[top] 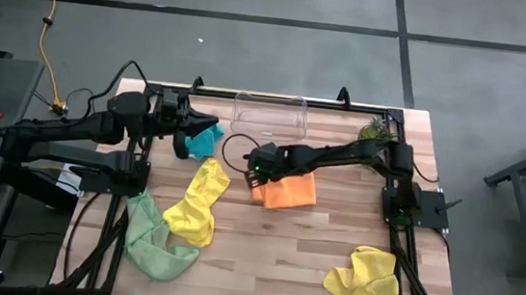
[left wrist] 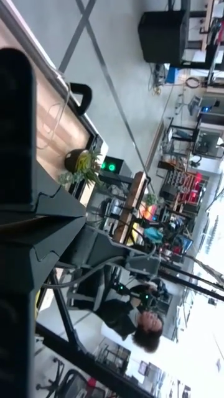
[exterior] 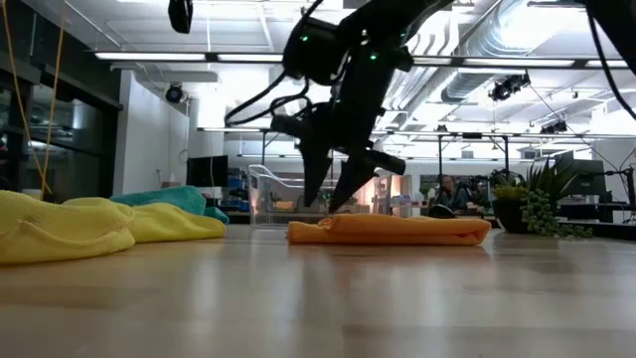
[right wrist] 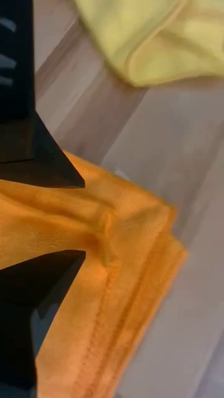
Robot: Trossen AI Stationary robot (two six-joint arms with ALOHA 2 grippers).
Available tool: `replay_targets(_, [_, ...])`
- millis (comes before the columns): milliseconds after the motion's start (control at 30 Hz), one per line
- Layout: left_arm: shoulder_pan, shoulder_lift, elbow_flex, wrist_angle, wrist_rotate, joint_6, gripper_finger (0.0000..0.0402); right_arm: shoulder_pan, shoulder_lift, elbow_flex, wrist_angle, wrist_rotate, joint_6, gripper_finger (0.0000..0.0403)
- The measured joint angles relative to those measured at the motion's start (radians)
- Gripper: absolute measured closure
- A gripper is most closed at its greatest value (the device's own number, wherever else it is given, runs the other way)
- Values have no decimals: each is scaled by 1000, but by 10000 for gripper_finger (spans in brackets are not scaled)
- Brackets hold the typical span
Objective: Fold microfiber towels
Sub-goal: Fold the orange microfiber towel
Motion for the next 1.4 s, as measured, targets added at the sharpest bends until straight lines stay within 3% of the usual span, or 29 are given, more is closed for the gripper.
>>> replay_targets(500, [0,0,0,-5,9,-8,401,15,116,87,-33,44,3,240])
replay_targets(800, [0,0,0,-5,8,-11,401,27,118,87,-71,98,26,243])
replay_targets(1200, [0,0,0,-9,5,-9,401,28,119,87,-77,122,26,331])
replay_targets(1400, [0,0,0,-9,5,-9,401,26,104,86,-88,122,26,356])
